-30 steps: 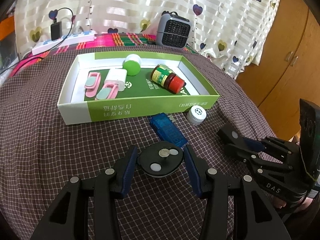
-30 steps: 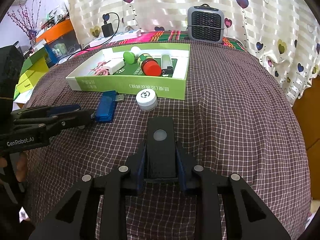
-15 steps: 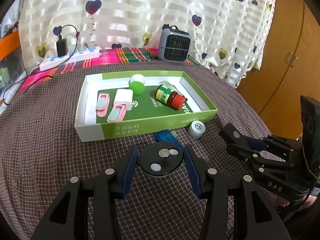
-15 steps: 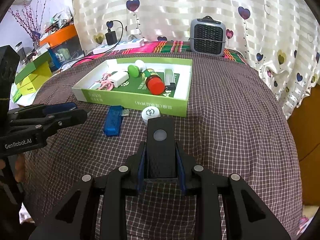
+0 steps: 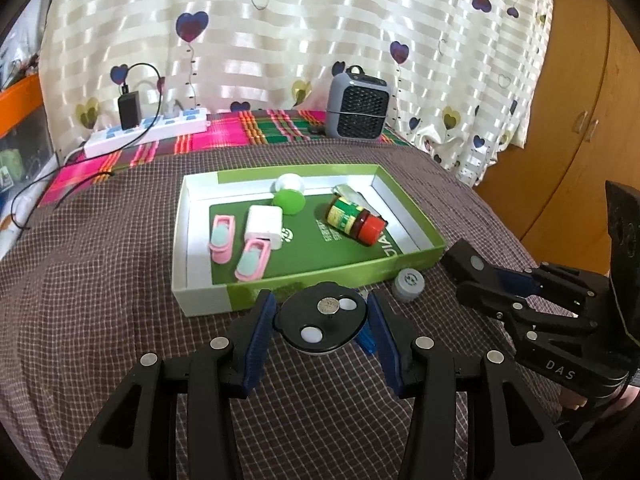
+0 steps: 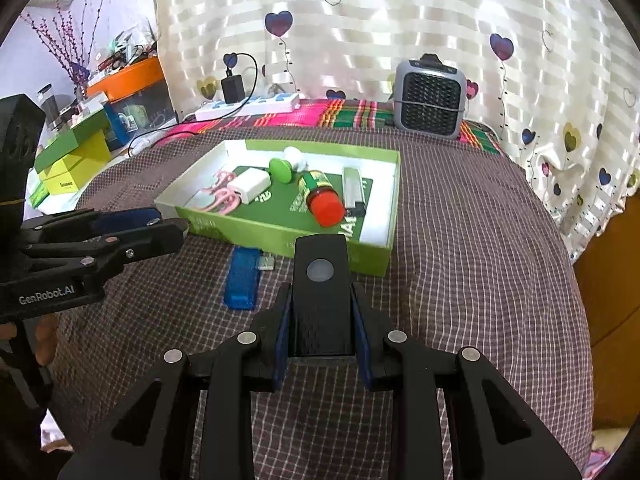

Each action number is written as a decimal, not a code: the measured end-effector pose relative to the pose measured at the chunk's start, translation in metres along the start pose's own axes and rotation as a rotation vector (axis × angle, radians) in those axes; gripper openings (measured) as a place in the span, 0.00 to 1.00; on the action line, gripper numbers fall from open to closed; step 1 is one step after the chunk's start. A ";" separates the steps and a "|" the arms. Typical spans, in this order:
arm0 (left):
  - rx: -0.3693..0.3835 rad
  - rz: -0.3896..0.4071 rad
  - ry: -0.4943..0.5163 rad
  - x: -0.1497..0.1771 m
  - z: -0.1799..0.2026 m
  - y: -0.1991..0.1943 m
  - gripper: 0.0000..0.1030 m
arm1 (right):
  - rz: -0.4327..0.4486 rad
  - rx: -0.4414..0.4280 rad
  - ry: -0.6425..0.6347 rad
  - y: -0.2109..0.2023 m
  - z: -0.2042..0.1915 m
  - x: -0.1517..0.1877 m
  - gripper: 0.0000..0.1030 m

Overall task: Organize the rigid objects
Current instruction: 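Carry the black disc over the box with the left tool while the right tool carries the black device, then lower and release the black disc from the left tool while the right tool releases the black device, then withdraw both tools from the box toward the blue USB stick and white jar, then close the right tool on the white round jar while the left tool moves to the blue USB stick, then close the left tool on the blue USB stick while the right tool lifts the white jar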

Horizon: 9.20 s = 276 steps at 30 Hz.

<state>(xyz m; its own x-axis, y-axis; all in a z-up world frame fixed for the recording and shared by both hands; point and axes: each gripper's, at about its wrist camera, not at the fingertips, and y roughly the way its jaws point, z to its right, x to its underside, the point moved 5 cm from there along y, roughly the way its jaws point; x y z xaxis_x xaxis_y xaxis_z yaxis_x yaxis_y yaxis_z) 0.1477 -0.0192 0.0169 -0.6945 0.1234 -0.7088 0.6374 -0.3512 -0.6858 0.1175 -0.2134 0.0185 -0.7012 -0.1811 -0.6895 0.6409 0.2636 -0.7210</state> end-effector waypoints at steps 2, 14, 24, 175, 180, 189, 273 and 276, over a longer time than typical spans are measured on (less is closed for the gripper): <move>-0.001 0.000 -0.002 -0.004 -0.003 0.001 0.45 | 0.000 -0.002 -0.002 0.002 -0.001 -0.004 0.28; -0.021 0.006 -0.013 -0.024 -0.022 0.014 0.45 | -0.009 -0.036 -0.034 0.020 -0.015 -0.028 0.28; -0.028 0.003 -0.039 -0.042 -0.043 0.031 0.45 | -0.029 -0.057 -0.040 0.045 -0.019 -0.047 0.28; -0.111 -0.008 -0.111 0.040 -0.010 -0.008 0.46 | -0.011 0.028 0.164 0.019 0.019 0.019 0.40; -0.102 -0.020 -0.118 0.044 -0.011 -0.005 0.46 | -0.025 0.007 0.149 0.033 0.012 0.012 0.41; -0.096 -0.057 -0.124 0.052 -0.015 0.005 0.46 | -0.060 0.015 0.079 0.055 -0.005 0.002 0.41; -0.177 -0.113 -0.017 0.027 0.027 0.065 0.33 | -0.073 0.055 0.160 0.050 0.036 0.020 0.29; -0.180 -0.108 -0.024 0.027 0.023 0.064 0.27 | -0.073 0.055 0.160 0.050 0.036 0.021 0.29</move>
<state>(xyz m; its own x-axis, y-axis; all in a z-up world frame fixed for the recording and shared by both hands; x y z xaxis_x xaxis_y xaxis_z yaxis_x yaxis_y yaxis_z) 0.1620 -0.0598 -0.0427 -0.7684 0.1285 -0.6269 0.6066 -0.1656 -0.7775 0.1464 -0.2382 -0.0343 -0.7843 -0.0439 -0.6189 0.5997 0.2023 -0.7742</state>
